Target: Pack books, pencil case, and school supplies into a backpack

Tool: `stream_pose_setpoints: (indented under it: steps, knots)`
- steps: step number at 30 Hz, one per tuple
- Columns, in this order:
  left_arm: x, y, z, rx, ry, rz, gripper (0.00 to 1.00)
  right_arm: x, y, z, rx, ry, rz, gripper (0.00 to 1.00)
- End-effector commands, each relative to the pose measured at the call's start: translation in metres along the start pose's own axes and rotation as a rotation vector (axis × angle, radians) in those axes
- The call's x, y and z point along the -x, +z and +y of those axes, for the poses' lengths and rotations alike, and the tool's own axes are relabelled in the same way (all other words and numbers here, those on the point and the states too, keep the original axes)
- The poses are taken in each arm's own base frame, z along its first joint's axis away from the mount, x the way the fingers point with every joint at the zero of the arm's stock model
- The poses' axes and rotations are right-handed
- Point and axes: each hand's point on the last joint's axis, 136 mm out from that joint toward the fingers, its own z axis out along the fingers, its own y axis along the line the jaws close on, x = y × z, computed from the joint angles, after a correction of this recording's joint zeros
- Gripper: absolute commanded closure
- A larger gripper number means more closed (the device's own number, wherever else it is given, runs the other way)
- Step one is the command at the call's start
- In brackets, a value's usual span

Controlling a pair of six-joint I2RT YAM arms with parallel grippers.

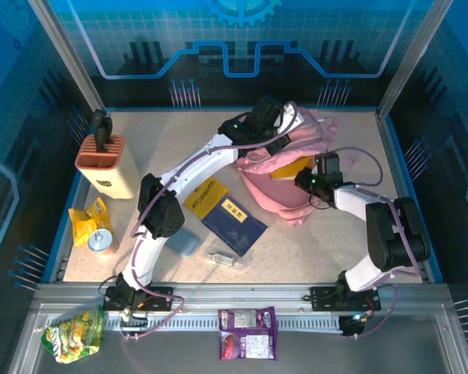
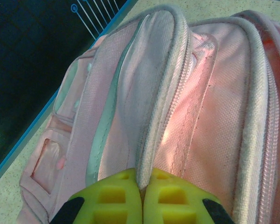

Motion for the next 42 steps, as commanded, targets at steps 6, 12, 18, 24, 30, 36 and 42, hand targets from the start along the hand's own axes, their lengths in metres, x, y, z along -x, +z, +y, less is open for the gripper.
stream_pose_setpoints:
  steps: [6,12,18,24,30,36,42]
  knots:
    - [0.041,-0.039,0.023,0.079,-0.020,-0.140,1.00,-0.023,-0.058,0.032,0.098,-0.125,-0.053,0.67]
    - [0.018,-0.014,0.011,0.020,-0.085,-0.077,1.00,-0.023,-0.123,0.033,0.103,-0.155,-0.143,0.44]
    - [-0.012,0.003,0.002,0.004,-0.155,-0.010,1.00,-0.027,-0.162,0.053,0.190,-0.225,-0.126,0.04]
    - [-0.030,0.002,-0.012,-0.047,-0.280,0.026,0.73,-0.023,-0.180,0.077,0.254,-0.258,-0.084,0.00]
    - [-0.027,-0.052,-0.026,-0.125,-0.524,-0.079,0.43,-0.022,-0.186,0.102,0.342,-0.295,-0.066,0.00]
    - [-0.060,-0.108,-0.030,-0.103,-0.756,-0.140,0.29,-0.038,-0.186,0.122,0.377,-0.391,0.008,0.00]
    - [-0.125,-0.139,-0.033,-0.001,-0.914,-0.074,0.13,-0.060,-0.169,0.121,0.329,-0.409,0.074,0.00]
